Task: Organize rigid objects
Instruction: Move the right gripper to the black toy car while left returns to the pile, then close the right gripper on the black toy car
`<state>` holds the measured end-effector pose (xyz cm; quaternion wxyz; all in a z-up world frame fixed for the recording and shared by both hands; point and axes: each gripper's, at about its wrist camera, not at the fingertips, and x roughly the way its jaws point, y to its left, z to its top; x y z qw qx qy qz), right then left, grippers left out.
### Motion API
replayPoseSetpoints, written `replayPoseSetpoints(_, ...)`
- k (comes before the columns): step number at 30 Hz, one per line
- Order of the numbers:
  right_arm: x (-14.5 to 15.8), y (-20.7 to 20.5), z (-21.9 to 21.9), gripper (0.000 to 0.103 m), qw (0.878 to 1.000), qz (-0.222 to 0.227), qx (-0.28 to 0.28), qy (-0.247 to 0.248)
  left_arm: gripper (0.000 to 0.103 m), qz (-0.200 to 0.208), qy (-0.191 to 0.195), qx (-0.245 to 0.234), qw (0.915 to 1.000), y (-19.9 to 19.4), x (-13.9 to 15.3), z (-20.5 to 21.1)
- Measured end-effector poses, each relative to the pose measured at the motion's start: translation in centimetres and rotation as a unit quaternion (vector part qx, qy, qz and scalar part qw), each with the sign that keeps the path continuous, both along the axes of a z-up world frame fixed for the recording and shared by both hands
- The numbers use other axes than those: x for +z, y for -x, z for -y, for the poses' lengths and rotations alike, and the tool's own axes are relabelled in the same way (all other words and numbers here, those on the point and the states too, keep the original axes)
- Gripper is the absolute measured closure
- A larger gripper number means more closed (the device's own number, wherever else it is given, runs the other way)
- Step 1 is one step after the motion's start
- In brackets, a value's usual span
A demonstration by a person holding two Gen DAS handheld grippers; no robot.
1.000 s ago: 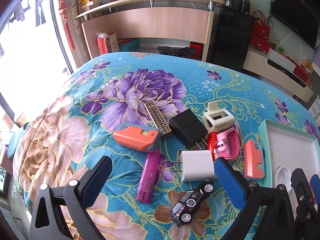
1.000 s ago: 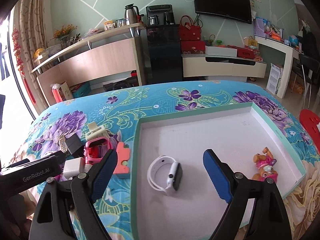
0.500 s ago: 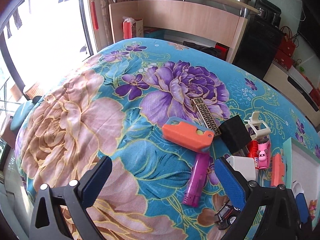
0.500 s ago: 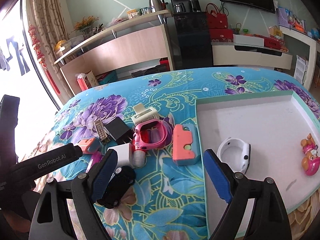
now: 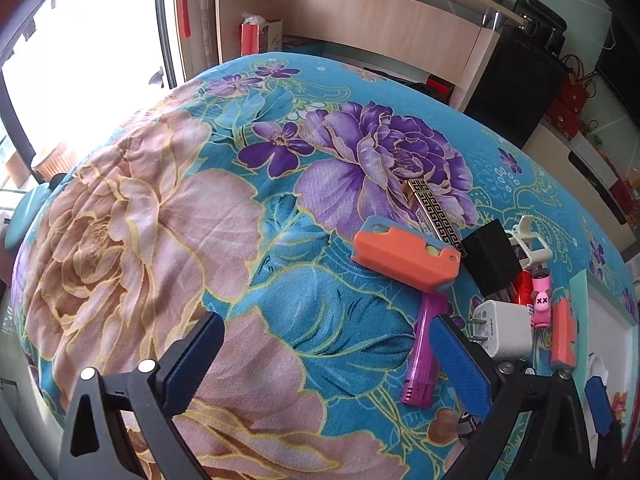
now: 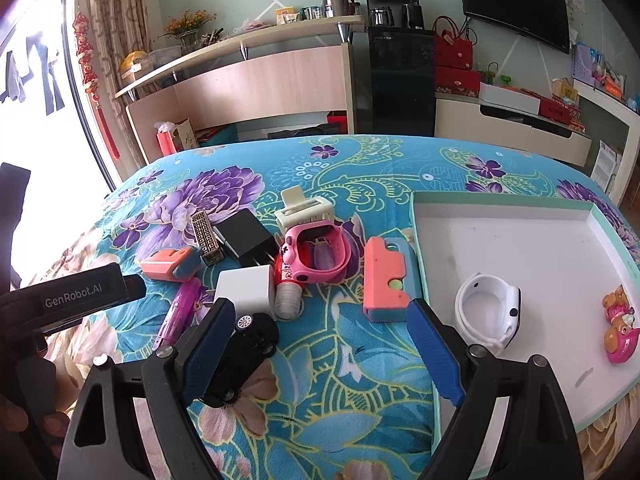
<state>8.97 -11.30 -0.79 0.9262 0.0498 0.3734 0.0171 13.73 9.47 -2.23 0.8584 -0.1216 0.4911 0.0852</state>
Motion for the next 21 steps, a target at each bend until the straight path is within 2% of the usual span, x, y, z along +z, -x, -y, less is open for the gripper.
replayPoseSetpoints(6, -0.3, 0.4, -1.4, 0.015, 0.999, -0.001, 0.034, -0.002, 0.0, -0.011, 0.009, -0.034, 0.9993, -0.3, -0.6, 0.7)
replayPoseSetpoints(14, -1.9, -0.1, -3.0, 0.015, 0.998, -0.03, 0.061, 0.006, 0.0, -0.021, 0.03, 0.001, 0.9993, -0.3, -1.3, -1.2)
replayPoseSetpoints(21, -3.0, -0.6, -4.4, 0.015, 0.996, -0.043, 0.072, 0.016, 0.0, -0.024, 0.028, -0.004, 0.9993, -0.3, -1.4, -0.8)
